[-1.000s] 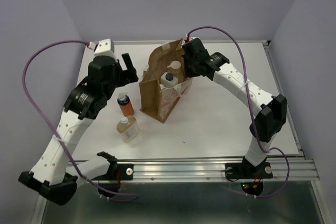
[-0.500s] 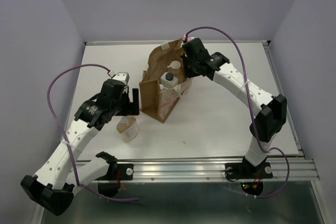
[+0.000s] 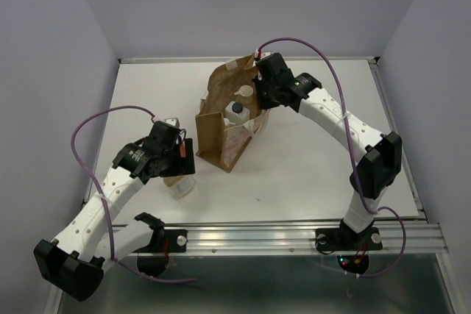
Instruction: Place the personal care products into the canvas bag
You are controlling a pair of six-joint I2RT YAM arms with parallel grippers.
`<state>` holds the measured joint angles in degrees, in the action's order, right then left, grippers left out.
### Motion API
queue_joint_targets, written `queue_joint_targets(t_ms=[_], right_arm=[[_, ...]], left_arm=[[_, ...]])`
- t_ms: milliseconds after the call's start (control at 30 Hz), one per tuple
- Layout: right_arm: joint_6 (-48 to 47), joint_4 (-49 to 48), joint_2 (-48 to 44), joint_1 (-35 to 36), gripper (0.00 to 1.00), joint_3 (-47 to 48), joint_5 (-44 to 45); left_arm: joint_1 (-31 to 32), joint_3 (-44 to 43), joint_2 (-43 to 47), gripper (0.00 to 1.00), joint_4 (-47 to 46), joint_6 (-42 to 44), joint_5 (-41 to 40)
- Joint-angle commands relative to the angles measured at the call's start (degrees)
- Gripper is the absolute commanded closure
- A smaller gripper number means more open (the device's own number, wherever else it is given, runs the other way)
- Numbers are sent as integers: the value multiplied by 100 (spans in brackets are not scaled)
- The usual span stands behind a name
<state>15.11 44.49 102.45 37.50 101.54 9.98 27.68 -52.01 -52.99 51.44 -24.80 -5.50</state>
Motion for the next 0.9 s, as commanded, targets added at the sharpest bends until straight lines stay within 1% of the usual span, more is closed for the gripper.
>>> queue_joint_targets(t_ms=[0,67,267,300,367,400,433,467,500,567,600,633,667,700,800,833,867], right_arm=[[-79,-98,64,30,99,244,-461],[-79,-107,82,30,99,226,-479],[-79,-169,12,30,99,139,-488],[-79,-177,-6,30,99,130,-471],[-96,-177,-32,30,99,103,-444],[-88,-186,-67,30,99,94,-418],[-79,-178,-76,30,99,103,-400],[-79,-177,-103,30,99,86,-383],[-61,-177,-138,30,99,68,-374],[-44,-186,-173,30,99,42,-365],[-44,-195,-217,30,99,-2,-348],[-35,-186,-235,30,99,-20,-321],[-35,-204,-252,30,99,-55,-304],[-26,-204,-270,30,99,-72,-286],[-35,-230,-331,30,99,-169,-303],[-35,-248,-349,30,99,-187,-303],[-35,-257,-366,30,99,-196,-303]], left_arm=[[36,33,17,1,419,-236,-101],[44,50,-36,1,253,-122,214],[79,59,-378,2,7,115,408],[106,51,-413,6,6,124,426],[158,33,-519,11,50,133,444],[228,33,-528,16,85,133,444],[264,24,-528,27,138,98,427],[299,-2,-511,32,182,80,401],[325,-11,-502,51,278,63,296],[326,15,-432,67,402,-34,225],[334,15,-405,87,428,-69,207],[334,-37,-361,98,446,-121,198],[334,-90,-335,100,489,-174,76],[334,-160,-317,100,507,-227,32],[334,-721,-186,100,490,-271,-13],[334,-958,-142,100,472,-263,-48],[334,-1500,-54,100,455,-245,-74]])
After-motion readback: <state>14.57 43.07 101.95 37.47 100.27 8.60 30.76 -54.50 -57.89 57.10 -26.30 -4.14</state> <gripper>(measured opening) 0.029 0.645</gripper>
